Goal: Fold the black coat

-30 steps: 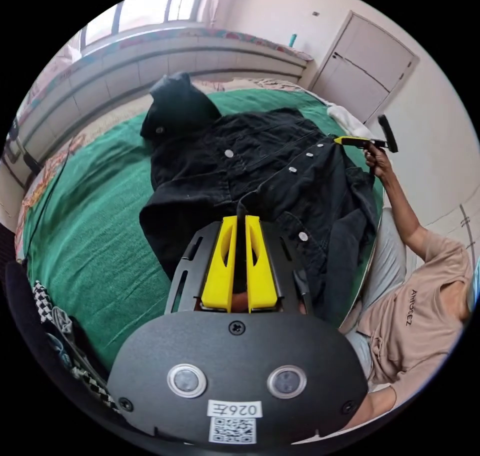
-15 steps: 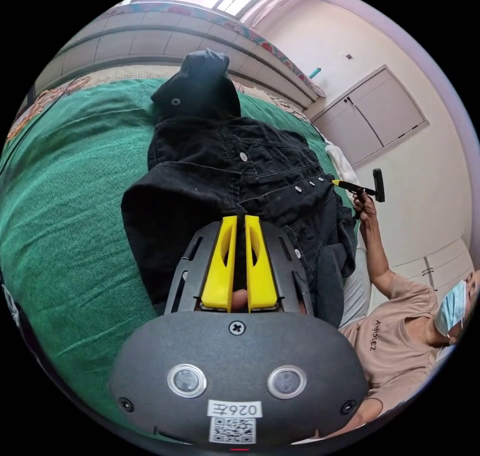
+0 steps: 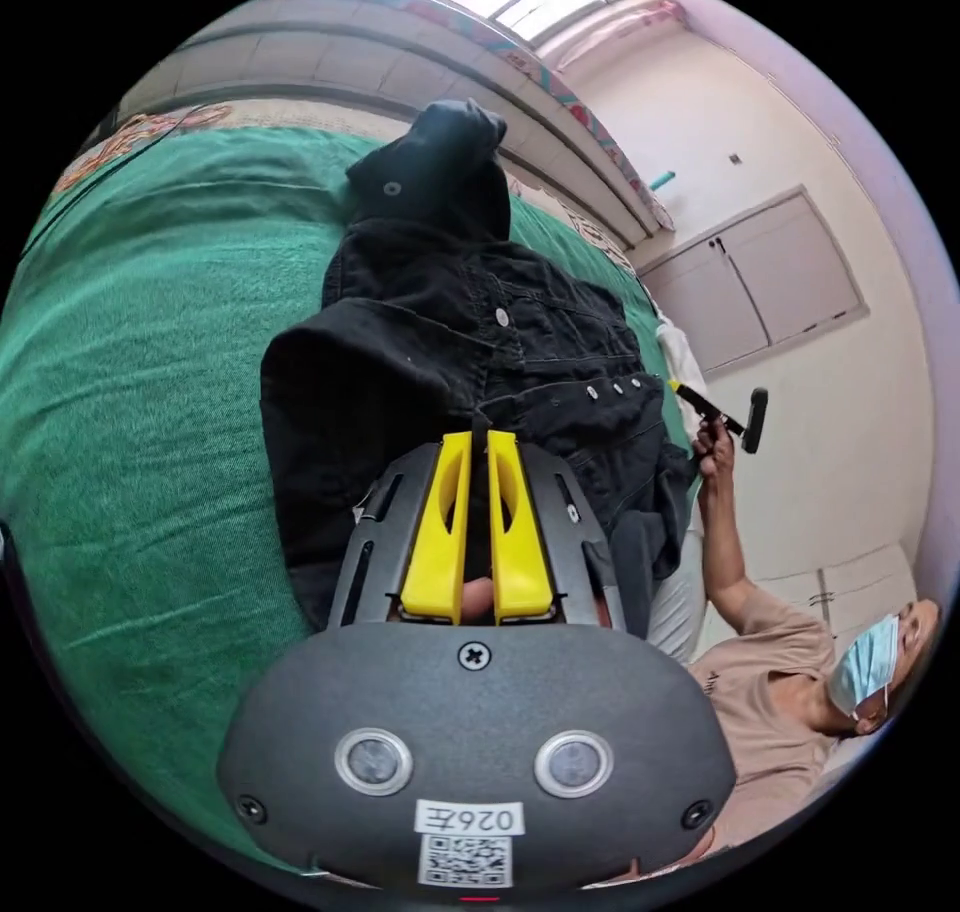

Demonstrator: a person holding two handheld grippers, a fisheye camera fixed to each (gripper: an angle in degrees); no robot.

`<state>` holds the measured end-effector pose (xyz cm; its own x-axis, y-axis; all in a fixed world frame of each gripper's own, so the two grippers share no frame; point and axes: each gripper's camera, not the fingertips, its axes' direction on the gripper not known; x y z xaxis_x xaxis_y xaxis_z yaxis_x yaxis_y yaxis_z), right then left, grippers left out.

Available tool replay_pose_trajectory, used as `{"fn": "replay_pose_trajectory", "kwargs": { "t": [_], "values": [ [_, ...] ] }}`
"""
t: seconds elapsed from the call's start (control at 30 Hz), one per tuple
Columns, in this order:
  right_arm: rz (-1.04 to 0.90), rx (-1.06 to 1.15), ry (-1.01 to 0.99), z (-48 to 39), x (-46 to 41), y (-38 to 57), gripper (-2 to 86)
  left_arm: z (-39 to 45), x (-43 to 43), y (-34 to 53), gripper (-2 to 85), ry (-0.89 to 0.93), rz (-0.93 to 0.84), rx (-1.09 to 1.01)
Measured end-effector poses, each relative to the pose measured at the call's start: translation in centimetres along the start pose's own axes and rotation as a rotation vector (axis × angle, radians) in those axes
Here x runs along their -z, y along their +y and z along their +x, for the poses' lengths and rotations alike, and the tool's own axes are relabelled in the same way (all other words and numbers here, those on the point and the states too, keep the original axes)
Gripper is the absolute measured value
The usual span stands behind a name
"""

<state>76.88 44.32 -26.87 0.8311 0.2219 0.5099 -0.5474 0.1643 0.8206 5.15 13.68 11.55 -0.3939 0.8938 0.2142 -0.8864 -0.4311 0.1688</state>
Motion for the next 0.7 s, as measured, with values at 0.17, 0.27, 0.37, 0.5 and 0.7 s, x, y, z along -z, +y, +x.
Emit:
{"fn": "replay_pose_trajectory", "kwargs": {
  "t": [0.17,0.27,0.37,0.5,0.7],
  "values": [
    [-0.063,0.033,0.017,-3.4,-4.0,1.0,1.6,0.4,0.8,0.8,-0.5,-0.066,0.05,0.053],
    [-0.051,0.025,0.035,-5.1,-4.8,1.9,3.2,1.3,2.2,1.4,-0.6,-0.176,0.143,0.077],
    [-0.046,-0.009,-0.007,-6.1,-6.0,2.7,5.0,3.0,3.0,1.2,0.5,-0.24,0.222,0.007],
    [-0.101,-0.019,-0.107,-8.3,-9.6,3.6,3.2,4.5,-2.0,-1.2,9.0,-0.211,0.044,-0.117],
    [0.218,0.113,-0.076,-16.2,-3.0,7.6,-1.2,7.9,-0.2,-0.6,2.1,-0.208,0.088,-0.242]
  ]
}}
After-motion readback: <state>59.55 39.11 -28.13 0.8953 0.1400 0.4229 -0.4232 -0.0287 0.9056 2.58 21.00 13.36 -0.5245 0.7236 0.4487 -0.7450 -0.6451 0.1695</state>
